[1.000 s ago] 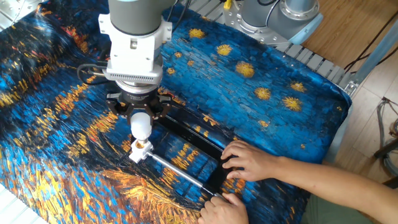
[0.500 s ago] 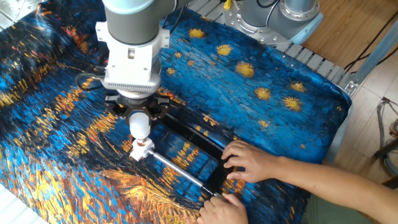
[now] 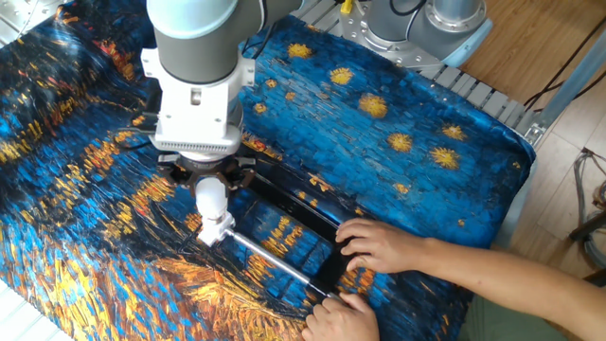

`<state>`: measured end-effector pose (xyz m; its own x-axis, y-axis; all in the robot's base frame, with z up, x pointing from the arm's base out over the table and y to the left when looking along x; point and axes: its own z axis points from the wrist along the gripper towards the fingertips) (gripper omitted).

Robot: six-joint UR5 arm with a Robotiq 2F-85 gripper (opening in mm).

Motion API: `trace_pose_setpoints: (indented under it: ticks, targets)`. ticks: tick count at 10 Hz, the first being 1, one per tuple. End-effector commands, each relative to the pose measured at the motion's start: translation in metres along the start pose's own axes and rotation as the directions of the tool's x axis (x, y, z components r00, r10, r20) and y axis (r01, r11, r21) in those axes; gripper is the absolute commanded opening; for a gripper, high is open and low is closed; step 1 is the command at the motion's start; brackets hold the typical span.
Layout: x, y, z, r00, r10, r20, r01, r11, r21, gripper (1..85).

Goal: Install the light bulb by rotating it

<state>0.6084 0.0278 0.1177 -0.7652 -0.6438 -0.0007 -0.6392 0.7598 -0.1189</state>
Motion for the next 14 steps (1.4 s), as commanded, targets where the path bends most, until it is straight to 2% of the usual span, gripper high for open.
trace_pose_setpoints:
  ticks: [1, 5, 9, 10, 14]
  targets:
    - [0.004, -0.001, -0.004, 1.0, 0.0, -0.009, 0.0, 1.0, -0.006, 1.0]
    - [-0.008, -0.001, 0.006, 1.0, 0.003, 0.025, -0.003, 1.0, -0.006, 1.0]
    - [-0.015, 0.001, 0.002, 1.0, 0.001, 0.03, 0.0, 1.0, -0.01, 1.0]
    - [-0.017, -0.001, 0.001, 0.999, -0.006, 0.039, 0.006, 1.0, -0.002, 1.0]
    - [-0.036, 0.0, -0.002, 0.994, 0.002, 0.11, 0.0, 1.0, -0.012, 1.0]
